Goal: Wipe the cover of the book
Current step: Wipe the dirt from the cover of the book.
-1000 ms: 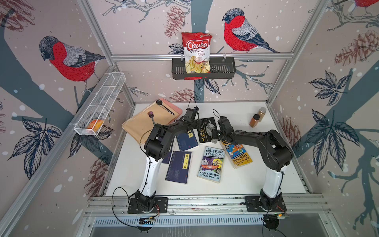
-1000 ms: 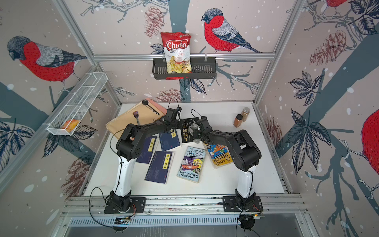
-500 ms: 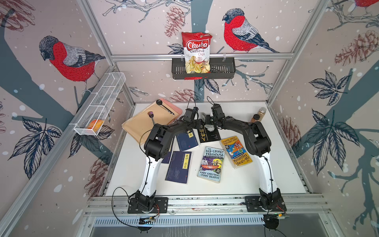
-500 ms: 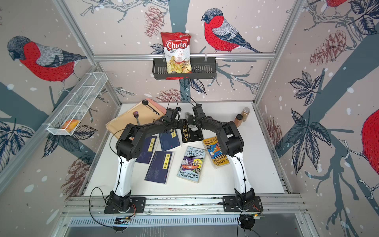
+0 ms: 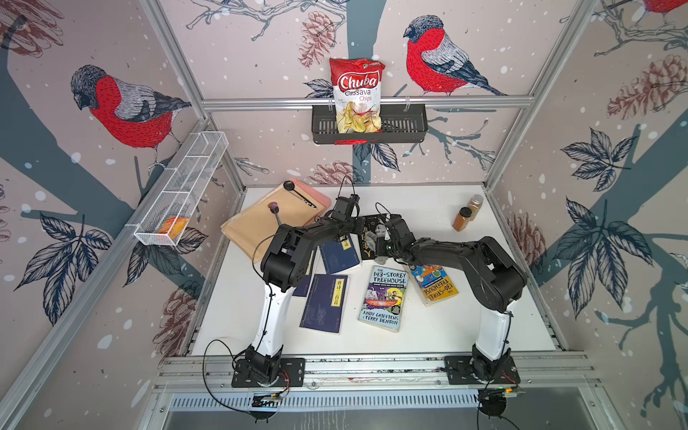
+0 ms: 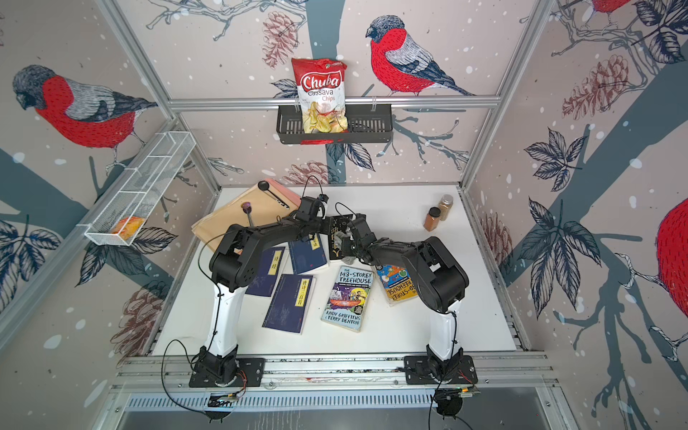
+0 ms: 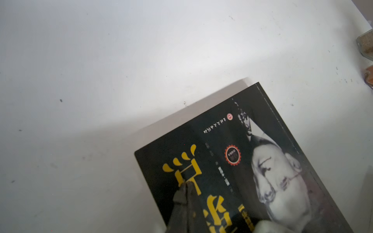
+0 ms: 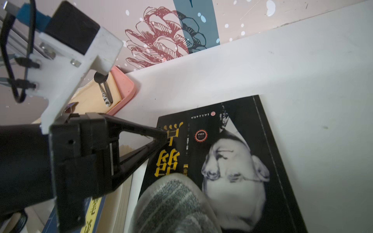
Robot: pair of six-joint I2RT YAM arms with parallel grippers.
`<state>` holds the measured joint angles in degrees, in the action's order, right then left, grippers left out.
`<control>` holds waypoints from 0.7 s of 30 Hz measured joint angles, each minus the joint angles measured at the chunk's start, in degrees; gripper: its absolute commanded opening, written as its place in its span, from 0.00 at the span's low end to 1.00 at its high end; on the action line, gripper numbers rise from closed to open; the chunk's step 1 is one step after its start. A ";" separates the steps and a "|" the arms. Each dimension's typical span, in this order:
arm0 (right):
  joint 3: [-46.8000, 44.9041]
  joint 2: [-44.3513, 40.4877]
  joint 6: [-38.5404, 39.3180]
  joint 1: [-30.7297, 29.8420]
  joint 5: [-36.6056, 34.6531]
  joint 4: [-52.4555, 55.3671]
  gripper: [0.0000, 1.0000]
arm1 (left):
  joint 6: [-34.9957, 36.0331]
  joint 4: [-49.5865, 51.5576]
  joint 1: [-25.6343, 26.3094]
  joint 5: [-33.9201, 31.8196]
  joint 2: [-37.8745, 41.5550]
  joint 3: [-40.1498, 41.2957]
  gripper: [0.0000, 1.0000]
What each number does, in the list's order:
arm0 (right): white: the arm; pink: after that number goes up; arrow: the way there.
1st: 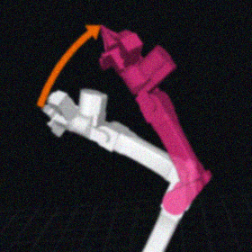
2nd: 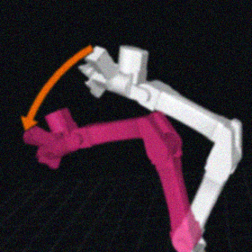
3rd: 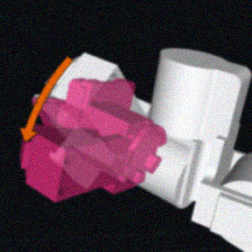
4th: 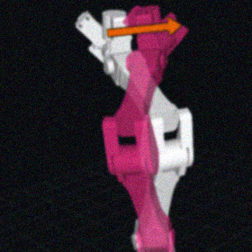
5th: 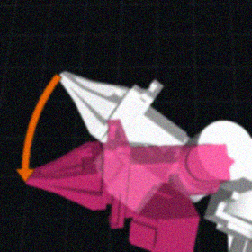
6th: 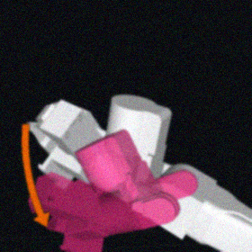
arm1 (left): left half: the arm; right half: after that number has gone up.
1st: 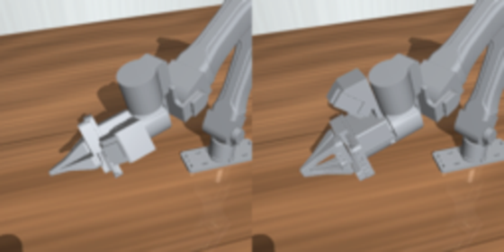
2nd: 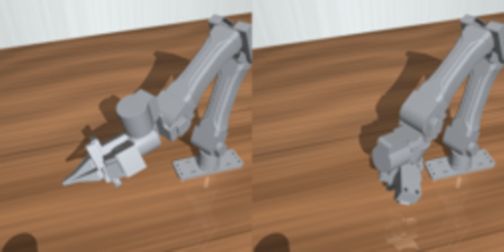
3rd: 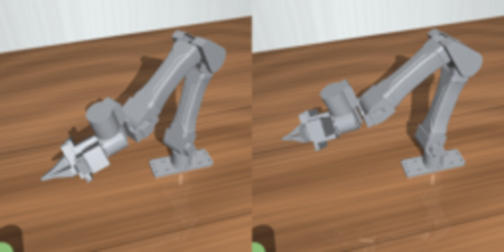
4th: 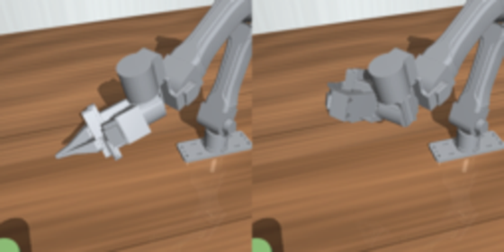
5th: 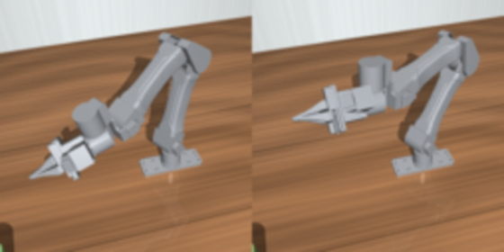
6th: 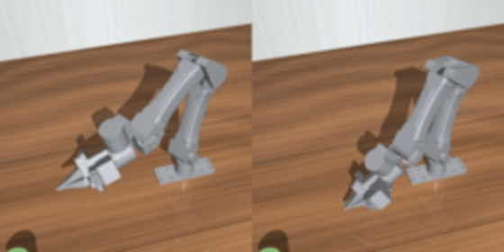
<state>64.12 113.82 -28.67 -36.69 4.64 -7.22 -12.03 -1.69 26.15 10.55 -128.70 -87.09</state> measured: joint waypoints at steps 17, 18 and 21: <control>11.08 9.11 -0.57 1.42 1.62 -3.45 0.06 | -0.76 -1.20 -0.87 3.06 0.02 0.59 0.04; 8.26 7.32 -0.57 0.63 1.51 -4.22 0.06 | -1.25 -1.25 -0.90 3.06 0.02 0.68 0.04; 0.26 2.38 -1.44 -2.01 1.42 -6.86 0.06 | -1.27 -1.29 -1.07 3.48 0.02 0.79 0.04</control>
<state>64.38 116.20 -30.11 -38.70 6.07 -14.09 -13.30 -2.98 25.08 14.02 -128.68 -86.30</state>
